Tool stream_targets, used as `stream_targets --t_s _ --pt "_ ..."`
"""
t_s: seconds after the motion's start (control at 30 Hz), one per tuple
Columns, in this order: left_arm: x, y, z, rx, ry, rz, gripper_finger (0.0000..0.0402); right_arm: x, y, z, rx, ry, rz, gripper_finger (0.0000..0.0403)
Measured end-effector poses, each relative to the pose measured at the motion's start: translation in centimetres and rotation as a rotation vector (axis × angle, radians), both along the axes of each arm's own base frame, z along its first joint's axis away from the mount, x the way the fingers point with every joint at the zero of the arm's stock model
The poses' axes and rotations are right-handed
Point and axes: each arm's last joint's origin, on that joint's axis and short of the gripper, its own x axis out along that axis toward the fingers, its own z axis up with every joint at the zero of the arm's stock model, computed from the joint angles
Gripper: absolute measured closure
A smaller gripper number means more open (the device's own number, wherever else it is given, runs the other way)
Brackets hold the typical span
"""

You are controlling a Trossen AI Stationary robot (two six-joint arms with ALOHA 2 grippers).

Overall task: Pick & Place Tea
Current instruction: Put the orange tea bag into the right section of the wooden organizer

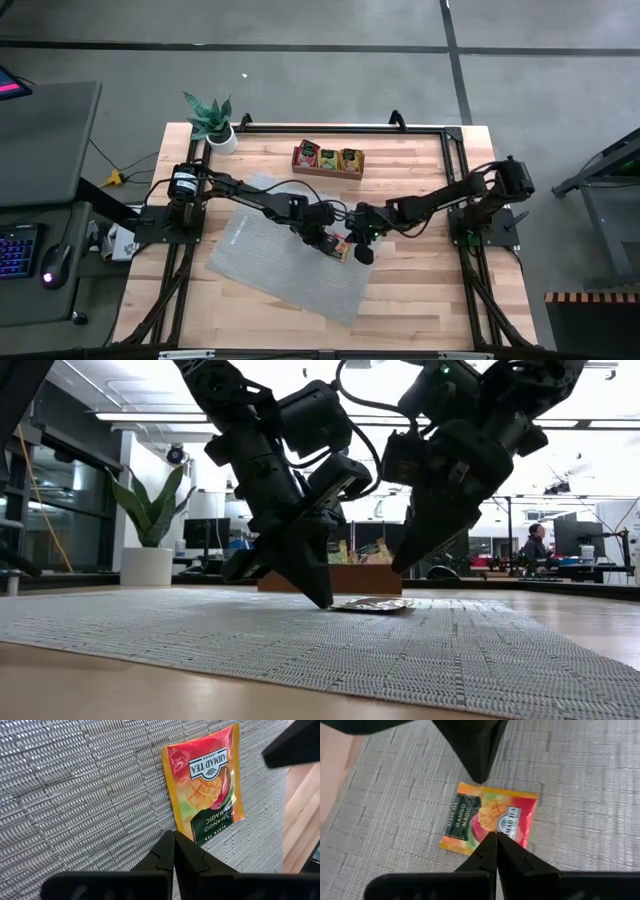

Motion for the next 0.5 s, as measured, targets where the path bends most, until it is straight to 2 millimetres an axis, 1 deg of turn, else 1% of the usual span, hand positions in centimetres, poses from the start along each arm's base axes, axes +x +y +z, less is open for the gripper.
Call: stream_targets --t_s 0.23,0.5 --pt "0.0 0.0 0.0 -0.003 0.001 -0.004 0.0401 0.4 0.1 -1.8 0.021 0.042 0.011 0.0403" --pt "-0.1 -0.1 -0.1 -0.008 0.011 -0.027 0.0401 0.4 0.2 -3.0 0.048 0.099 0.017 0.0403"
